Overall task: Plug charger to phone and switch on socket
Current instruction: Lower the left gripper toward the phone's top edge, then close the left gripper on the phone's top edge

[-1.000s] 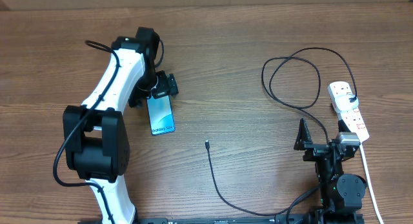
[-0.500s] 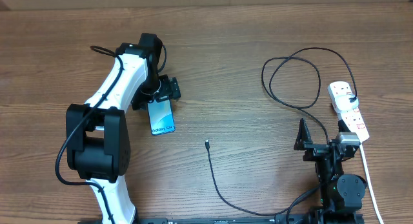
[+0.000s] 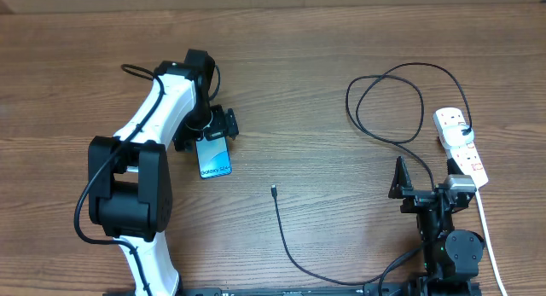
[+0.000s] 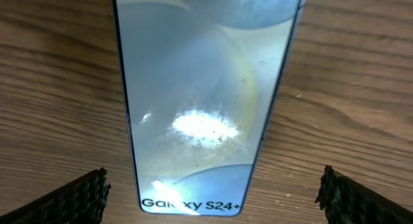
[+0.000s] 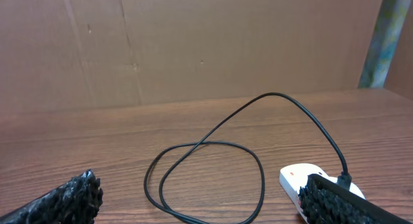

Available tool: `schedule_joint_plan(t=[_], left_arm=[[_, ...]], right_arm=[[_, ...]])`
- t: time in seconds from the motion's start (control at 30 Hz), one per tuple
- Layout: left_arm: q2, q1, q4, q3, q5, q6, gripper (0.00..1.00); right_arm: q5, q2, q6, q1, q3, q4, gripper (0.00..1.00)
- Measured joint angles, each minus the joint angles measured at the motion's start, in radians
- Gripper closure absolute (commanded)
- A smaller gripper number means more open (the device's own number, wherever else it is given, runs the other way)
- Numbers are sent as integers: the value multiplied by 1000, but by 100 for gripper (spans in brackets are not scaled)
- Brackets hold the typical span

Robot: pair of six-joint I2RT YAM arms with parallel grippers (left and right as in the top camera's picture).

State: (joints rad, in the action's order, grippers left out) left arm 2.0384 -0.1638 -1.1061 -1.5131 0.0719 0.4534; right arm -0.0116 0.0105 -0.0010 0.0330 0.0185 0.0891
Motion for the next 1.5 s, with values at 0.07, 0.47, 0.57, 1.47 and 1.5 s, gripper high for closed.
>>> schedule_joint_plan(t=[0.07, 0.47, 0.57, 1.47, 1.5], left_arm=[[0, 0, 4, 18, 3, -1, 0], [0, -7, 42, 28, -6, -12, 0], [0, -6, 61, 30, -27, -12, 1], [0, -6, 163, 80, -76, -90, 0], [0, -6, 164, 80, -77, -90, 0]], right_arm=[[0, 0, 0, 0, 0, 0, 0], [0, 0, 0, 0, 0, 1, 0], [0, 0, 0, 0, 0, 0, 0], [0, 0, -1, 0, 0, 0, 0], [0, 0, 0, 0, 0, 0, 0]])
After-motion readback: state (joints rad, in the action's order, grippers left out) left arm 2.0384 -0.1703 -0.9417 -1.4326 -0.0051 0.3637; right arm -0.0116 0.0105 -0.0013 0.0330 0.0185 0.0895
